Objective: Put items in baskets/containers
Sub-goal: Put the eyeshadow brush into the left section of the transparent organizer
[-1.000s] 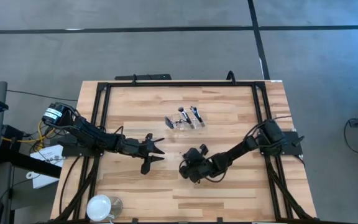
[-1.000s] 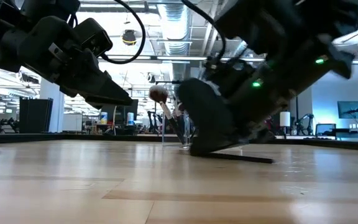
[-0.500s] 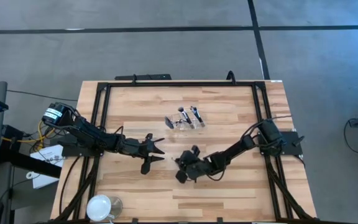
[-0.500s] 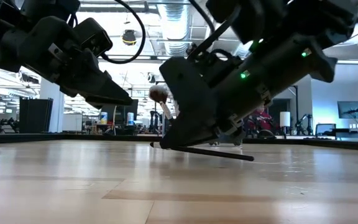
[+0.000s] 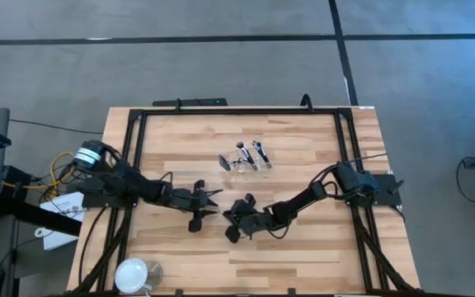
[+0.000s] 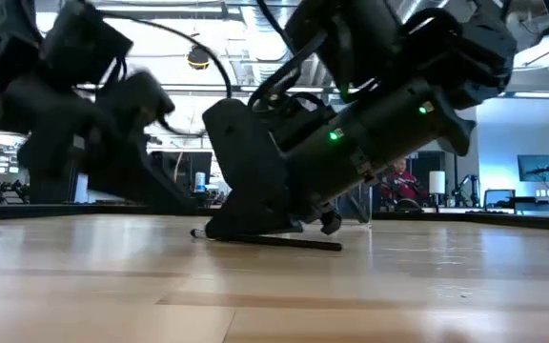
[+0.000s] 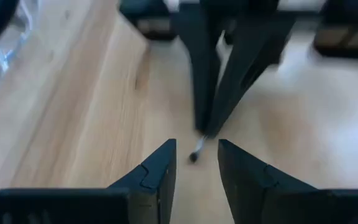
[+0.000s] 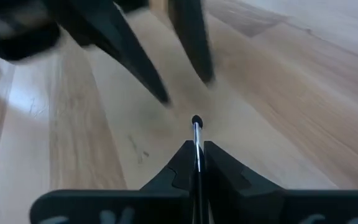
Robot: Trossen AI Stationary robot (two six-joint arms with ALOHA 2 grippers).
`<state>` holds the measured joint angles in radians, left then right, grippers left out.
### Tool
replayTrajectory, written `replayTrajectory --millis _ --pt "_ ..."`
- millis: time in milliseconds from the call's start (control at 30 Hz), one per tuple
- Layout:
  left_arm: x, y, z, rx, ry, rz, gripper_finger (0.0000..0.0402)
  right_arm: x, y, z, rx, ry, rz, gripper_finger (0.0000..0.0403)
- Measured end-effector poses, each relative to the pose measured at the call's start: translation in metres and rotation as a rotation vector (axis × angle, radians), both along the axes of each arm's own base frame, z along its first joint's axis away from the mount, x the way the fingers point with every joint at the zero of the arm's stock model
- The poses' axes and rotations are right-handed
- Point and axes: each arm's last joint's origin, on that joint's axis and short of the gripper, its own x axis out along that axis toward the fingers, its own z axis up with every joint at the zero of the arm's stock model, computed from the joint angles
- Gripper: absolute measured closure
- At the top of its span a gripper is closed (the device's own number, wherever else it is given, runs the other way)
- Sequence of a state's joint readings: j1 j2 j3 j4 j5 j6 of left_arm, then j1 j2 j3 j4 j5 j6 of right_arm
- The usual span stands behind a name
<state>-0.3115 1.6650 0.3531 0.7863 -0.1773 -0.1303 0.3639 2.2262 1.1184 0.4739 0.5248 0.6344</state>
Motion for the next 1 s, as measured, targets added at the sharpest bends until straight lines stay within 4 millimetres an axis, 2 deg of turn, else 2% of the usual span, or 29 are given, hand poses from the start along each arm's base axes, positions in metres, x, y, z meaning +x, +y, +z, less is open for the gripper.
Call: replayTrajectory --millis 167,467,600,767,1000 --pt "0.008 -0.002 -0.022 0.055 0.032 -0.020 0.0286 0.005 0.000 0.003 0.006 0.002 0.025 0.0386" --pt "0.012 -0.004 -0.025 0.058 0.015 -0.025 0.0292 0.005 0.000 0.003 0.004 0.010 0.026 0.0386" --pt "0.012 -0.004 -0.025 0.063 0.017 -0.062 0.0321 0.006 0.000 0.003 0.007 -0.004 0.025 0.0386" --pt "0.011 -0.005 -0.025 0.049 0.022 -0.116 0.0384 0.006 0.000 0.004 0.005 -0.018 0.017 0.0386" --pt "0.011 -0.007 -0.025 0.027 0.026 -0.173 0.0393 0.006 0.001 0.004 0.004 -0.025 0.026 0.0376"
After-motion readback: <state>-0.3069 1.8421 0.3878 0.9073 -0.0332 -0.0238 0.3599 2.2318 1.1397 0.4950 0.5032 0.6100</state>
